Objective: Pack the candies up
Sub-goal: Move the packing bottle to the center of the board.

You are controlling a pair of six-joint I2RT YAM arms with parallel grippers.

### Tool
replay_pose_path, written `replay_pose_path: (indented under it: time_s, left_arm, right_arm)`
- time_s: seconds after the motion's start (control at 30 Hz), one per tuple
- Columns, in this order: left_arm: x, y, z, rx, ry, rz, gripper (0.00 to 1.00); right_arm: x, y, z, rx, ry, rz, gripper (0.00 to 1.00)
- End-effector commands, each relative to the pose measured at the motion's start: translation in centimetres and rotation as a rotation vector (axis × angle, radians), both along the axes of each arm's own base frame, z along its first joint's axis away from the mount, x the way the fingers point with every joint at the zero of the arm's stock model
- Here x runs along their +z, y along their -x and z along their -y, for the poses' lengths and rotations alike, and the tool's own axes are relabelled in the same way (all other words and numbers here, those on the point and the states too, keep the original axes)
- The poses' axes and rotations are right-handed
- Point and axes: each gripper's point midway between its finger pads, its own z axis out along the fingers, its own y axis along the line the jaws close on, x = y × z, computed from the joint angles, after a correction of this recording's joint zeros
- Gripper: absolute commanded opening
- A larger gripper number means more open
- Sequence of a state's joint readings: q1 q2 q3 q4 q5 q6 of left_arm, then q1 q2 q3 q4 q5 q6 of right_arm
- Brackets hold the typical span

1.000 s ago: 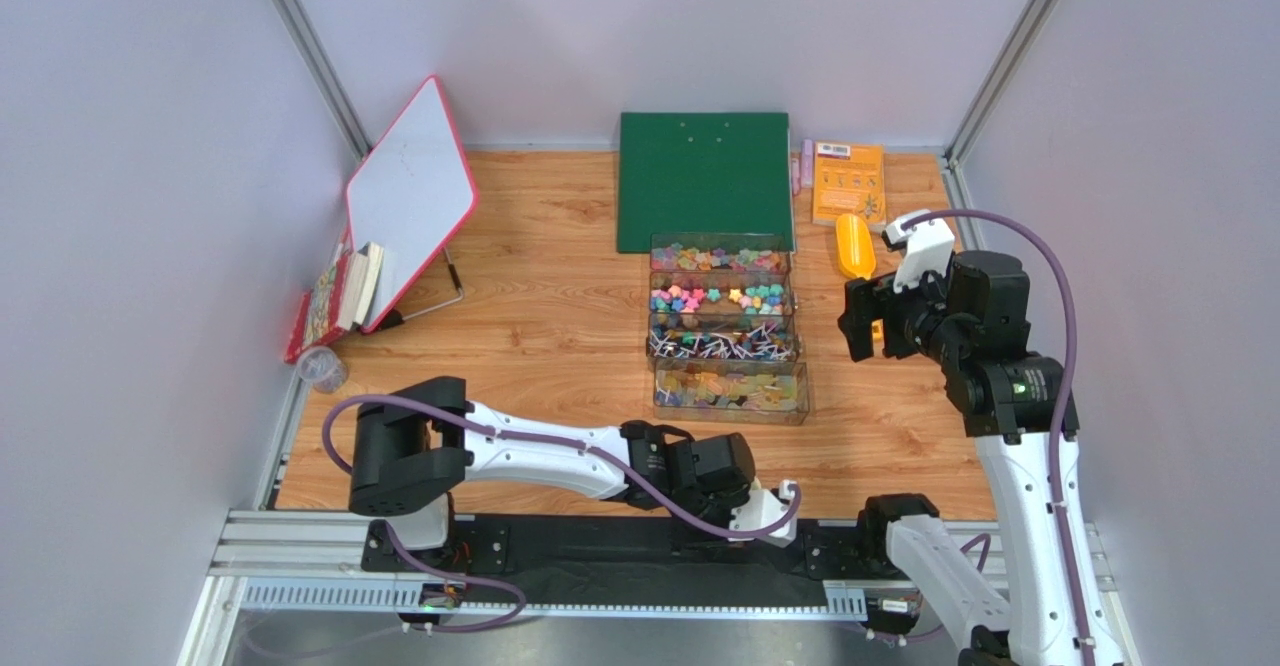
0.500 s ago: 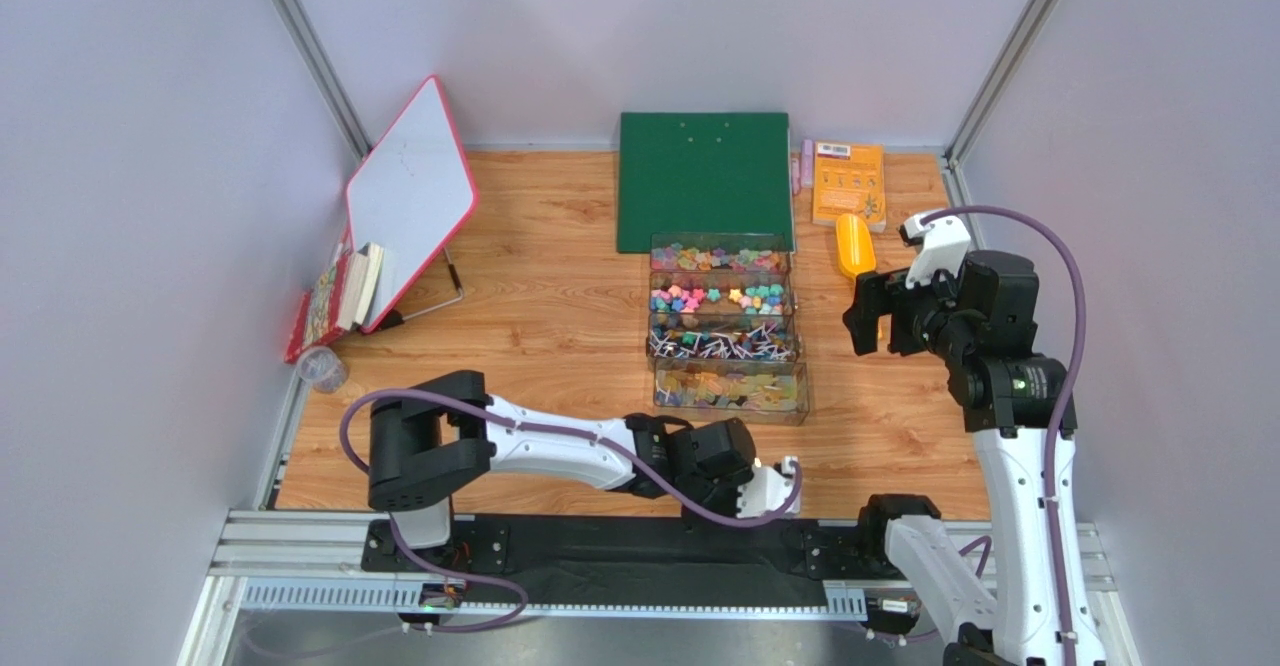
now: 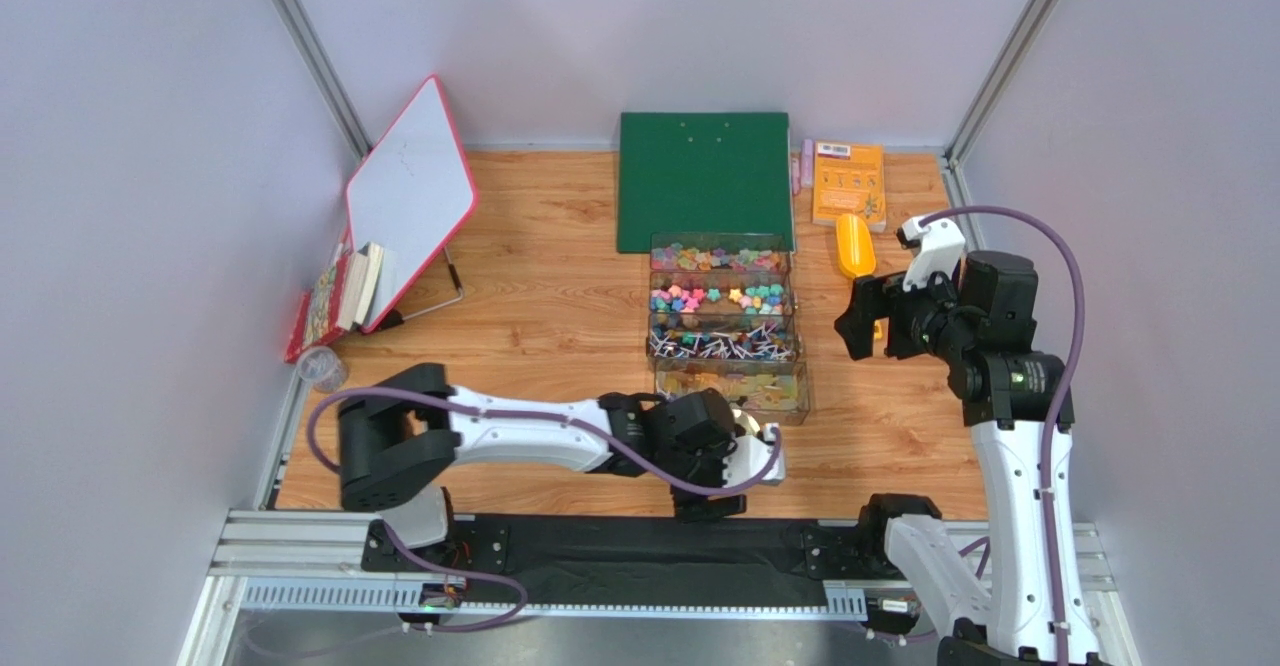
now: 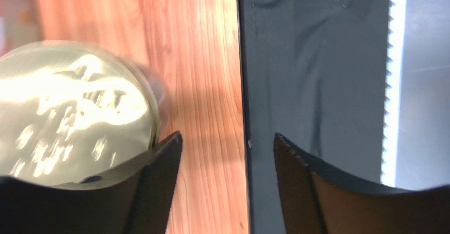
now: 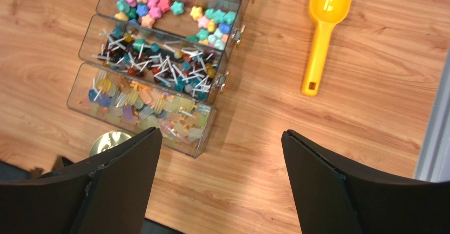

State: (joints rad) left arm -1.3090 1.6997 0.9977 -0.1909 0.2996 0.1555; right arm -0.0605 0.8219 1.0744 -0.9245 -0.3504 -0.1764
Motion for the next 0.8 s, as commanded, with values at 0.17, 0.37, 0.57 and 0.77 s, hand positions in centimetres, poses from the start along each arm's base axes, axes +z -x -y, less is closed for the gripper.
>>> replay_pose_path:
  time_s: [0.17, 0.37, 0.57, 0.77]
  left_arm:
    - [6.6, -4.9, -2.4, 0.250, 0.375, 0.230, 0.90]
    - [3.5, -8.3, -1.9, 0.309, 0.421, 0.294, 0.90]
    - [0.9, -10.9, -1.3, 0.353, 0.521, 0.276, 0.94]
    - [-1.3, -9.9, -0.5, 0.297, 0.646, 0.238, 0.93]
  right_arm:
    - [-1.0, 1.8, -1.7, 0.204, 0.021, -0.103, 0.92]
    - [-2.0, 1.5, -2.0, 0.404, 0.116, -0.116, 0.97]
    - [-2.9, -0.3, -1.9, 0.436, 0.122, -0.162, 0.98]
    - [-4.1, -0.8, -1.8, 0.502, 0.137, -0.207, 0.99]
